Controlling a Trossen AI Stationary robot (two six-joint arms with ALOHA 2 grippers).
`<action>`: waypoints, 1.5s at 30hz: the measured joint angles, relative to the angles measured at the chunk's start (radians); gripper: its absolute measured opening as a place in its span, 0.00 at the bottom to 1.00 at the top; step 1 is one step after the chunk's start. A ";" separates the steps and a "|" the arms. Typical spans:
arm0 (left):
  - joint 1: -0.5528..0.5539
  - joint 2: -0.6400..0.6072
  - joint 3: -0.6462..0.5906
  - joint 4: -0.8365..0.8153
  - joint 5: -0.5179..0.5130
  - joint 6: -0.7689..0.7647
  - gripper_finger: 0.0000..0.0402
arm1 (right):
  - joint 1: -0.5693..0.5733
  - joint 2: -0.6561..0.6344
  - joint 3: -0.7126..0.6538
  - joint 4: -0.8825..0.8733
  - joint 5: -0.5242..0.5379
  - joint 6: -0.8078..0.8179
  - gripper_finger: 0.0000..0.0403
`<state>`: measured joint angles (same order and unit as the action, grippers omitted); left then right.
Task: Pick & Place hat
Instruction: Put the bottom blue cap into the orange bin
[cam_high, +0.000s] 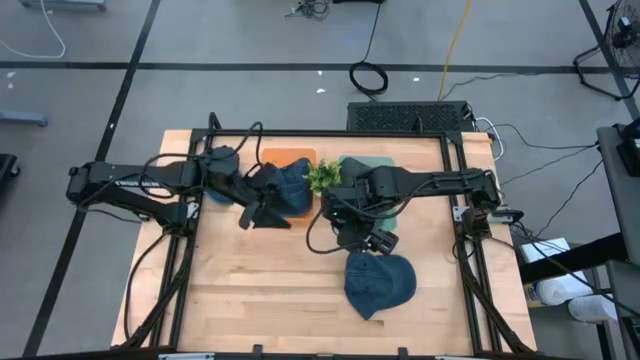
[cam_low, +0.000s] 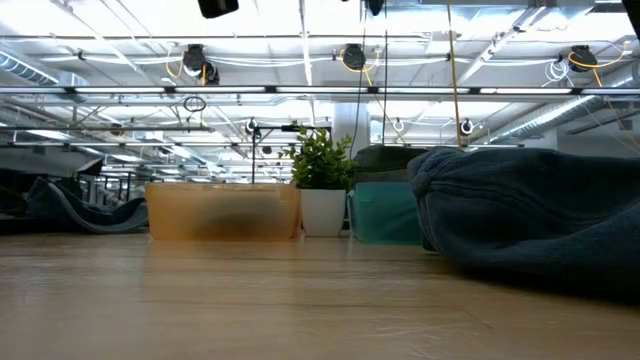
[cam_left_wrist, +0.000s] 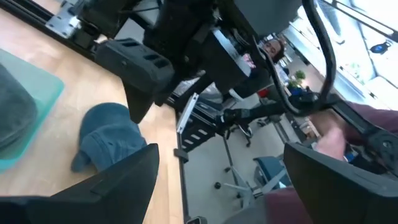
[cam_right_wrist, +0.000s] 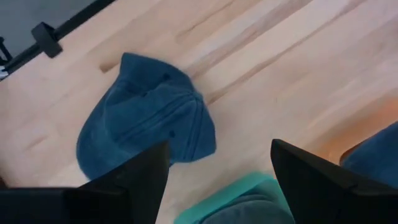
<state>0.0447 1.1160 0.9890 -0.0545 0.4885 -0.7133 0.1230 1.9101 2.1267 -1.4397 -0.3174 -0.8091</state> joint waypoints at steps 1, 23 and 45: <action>-0.007 0.000 0.000 0.000 -0.003 0.002 0.88 | 0.001 -0.004 -0.016 0.011 -0.001 -0.003 0.67; -0.025 0.000 0.000 -0.001 -0.019 0.000 0.88 | 0.049 -0.055 -0.526 0.330 0.089 -0.040 0.67; -0.025 0.000 0.000 -0.002 -0.018 -0.006 0.88 | 0.049 -0.055 -0.709 0.583 0.031 -0.019 0.37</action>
<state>0.0196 1.1160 0.9890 -0.0563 0.4709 -0.7197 0.1722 1.8549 1.4181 -0.8565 -0.2863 -0.8281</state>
